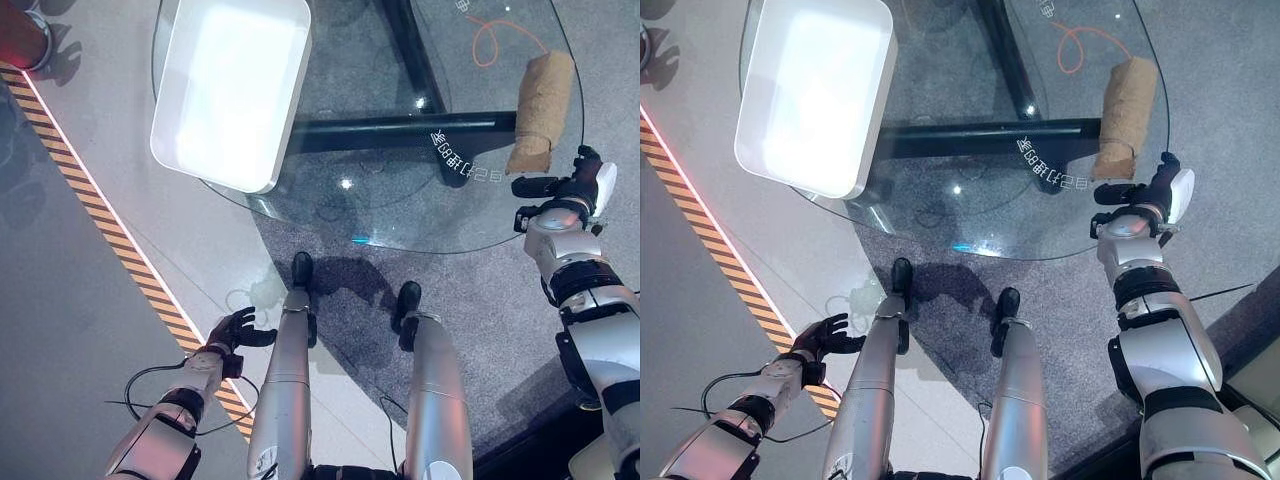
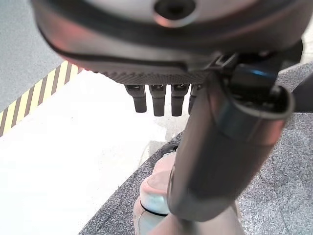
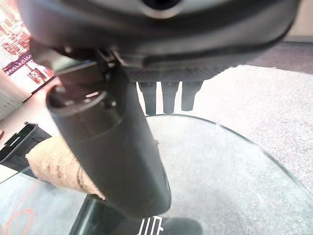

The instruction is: Wipe the table with a cloth and put it in the basket.

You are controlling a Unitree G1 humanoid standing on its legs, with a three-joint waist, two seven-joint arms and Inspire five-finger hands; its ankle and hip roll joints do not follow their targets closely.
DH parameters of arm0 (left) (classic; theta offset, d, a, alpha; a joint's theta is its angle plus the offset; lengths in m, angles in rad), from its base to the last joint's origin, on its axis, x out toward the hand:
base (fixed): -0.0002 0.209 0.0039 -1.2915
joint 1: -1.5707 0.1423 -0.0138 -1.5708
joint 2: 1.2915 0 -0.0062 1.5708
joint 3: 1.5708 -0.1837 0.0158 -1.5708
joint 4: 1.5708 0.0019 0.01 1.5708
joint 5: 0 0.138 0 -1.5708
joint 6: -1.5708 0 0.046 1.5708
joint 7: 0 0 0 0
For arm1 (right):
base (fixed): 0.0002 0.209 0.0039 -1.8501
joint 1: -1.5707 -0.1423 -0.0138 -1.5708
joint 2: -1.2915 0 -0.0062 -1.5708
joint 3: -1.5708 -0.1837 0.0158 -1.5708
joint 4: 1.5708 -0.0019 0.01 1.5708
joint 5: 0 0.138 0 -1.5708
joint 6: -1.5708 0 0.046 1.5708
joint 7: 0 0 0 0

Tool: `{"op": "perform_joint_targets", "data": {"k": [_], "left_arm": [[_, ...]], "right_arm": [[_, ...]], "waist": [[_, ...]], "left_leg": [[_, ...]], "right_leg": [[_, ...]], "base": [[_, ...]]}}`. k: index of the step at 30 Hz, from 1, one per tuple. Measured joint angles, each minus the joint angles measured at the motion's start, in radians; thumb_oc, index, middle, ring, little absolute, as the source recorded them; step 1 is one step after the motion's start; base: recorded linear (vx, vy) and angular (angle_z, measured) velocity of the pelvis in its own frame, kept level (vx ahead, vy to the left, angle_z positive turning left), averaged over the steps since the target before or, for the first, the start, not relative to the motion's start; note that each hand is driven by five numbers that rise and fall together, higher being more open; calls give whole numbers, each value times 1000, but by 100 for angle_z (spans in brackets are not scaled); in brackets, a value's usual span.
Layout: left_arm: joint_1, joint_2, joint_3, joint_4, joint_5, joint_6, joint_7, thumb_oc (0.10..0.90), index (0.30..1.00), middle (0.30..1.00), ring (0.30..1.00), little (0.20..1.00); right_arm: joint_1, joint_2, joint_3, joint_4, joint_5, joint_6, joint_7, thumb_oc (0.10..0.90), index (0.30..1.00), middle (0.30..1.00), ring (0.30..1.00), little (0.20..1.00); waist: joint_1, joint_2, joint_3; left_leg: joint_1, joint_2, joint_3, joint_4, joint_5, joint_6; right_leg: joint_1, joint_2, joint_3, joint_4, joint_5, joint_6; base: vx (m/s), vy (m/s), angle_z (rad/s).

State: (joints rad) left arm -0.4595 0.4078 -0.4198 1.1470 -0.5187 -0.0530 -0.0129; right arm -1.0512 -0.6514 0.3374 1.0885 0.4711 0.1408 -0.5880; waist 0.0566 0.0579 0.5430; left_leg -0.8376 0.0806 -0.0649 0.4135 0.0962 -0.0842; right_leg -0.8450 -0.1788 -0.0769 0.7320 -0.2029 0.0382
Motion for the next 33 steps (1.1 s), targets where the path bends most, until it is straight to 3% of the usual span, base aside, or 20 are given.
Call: {"op": "perform_joint_targets", "data": {"k": [33], "left_arm": [[1,-5,-5,-19,0,0,0,800,900,900,900,900]], "right_arm": [[-69,1,21,4,43,-10,19,800,900,900,900,900]], "waist": [[22,1,0]], "left_leg": [[-5,-10,0,-30,19,-2]], "right_leg": [[-19,-13,-1,1,0,0]], "base": [[0,0,0]]}}
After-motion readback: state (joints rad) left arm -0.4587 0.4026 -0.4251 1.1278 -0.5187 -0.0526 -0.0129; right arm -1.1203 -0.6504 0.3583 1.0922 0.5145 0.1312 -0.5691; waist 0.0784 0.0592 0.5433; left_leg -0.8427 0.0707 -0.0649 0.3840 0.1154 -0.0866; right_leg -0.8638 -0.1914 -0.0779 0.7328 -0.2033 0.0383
